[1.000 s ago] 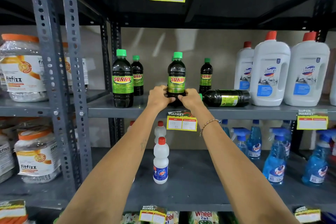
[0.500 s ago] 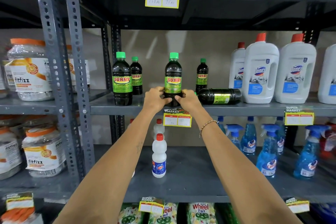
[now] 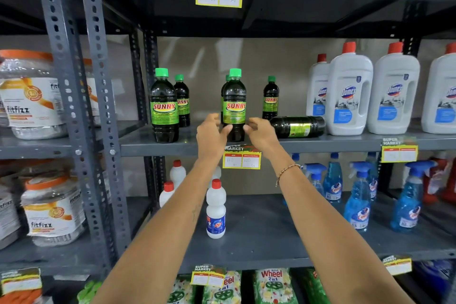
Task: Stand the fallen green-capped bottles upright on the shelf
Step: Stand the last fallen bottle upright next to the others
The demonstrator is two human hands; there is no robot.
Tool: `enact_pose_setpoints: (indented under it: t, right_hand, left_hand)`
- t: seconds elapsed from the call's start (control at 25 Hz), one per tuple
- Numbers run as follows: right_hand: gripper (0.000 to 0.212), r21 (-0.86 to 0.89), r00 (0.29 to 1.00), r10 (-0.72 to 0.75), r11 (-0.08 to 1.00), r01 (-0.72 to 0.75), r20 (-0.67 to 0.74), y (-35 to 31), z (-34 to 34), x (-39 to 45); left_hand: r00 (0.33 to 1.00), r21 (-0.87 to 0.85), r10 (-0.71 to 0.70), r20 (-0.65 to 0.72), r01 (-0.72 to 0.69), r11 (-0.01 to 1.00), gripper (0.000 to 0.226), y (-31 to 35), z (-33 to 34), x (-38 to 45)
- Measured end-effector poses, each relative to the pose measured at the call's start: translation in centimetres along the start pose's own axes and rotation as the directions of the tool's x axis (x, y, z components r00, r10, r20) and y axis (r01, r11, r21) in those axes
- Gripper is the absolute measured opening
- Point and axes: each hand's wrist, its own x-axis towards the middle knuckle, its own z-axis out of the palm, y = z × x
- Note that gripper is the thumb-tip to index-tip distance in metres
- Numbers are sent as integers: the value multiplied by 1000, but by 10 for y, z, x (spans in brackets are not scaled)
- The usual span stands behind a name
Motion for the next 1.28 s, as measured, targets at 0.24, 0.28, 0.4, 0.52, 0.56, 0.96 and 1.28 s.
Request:
enact_pose_setpoints:
  t: [0.24, 0.28, 0.4, 0.52, 0.56, 0.96, 1.28]
  right_hand:
    - [39, -330, 981, -184, 931, 155, -58, 21, -63, 12]
    - [45, -421, 979, -202, 888, 182, -3, 27, -78, 15]
    - [58, -523, 980, -192, 830, 195, 60, 45, -113, 27]
    - [73, -569, 967, -94, 794, 215, 235, 55, -133, 45]
    - [74, -578, 950, -60, 781, 237, 307, 56, -138, 53]
    - [81, -592, 853, -12, 714, 373, 522, 65, -140, 90]
    - [77, -320, 949, -222, 903, 287, 225, 68, -137, 83]
  left_hand:
    - [915, 155, 401, -42, -391, 907, 19, 19, 51, -37]
    - [896, 227, 444, -17, -429, 874, 18, 19, 66, -41]
    - [886, 449, 454, 96, -446, 774, 29, 11, 107, -52]
    - [893, 584, 438, 101, -410, 701, 39, -1, 133, -54]
    - [889, 617, 449, 90, -404, 676, 40, -5, 138, -53]
    - [841, 725, 539, 47, -400, 561, 40, -19, 149, -44]
    - [840, 709, 542, 24, -396, 583, 41, -18, 145, -41]
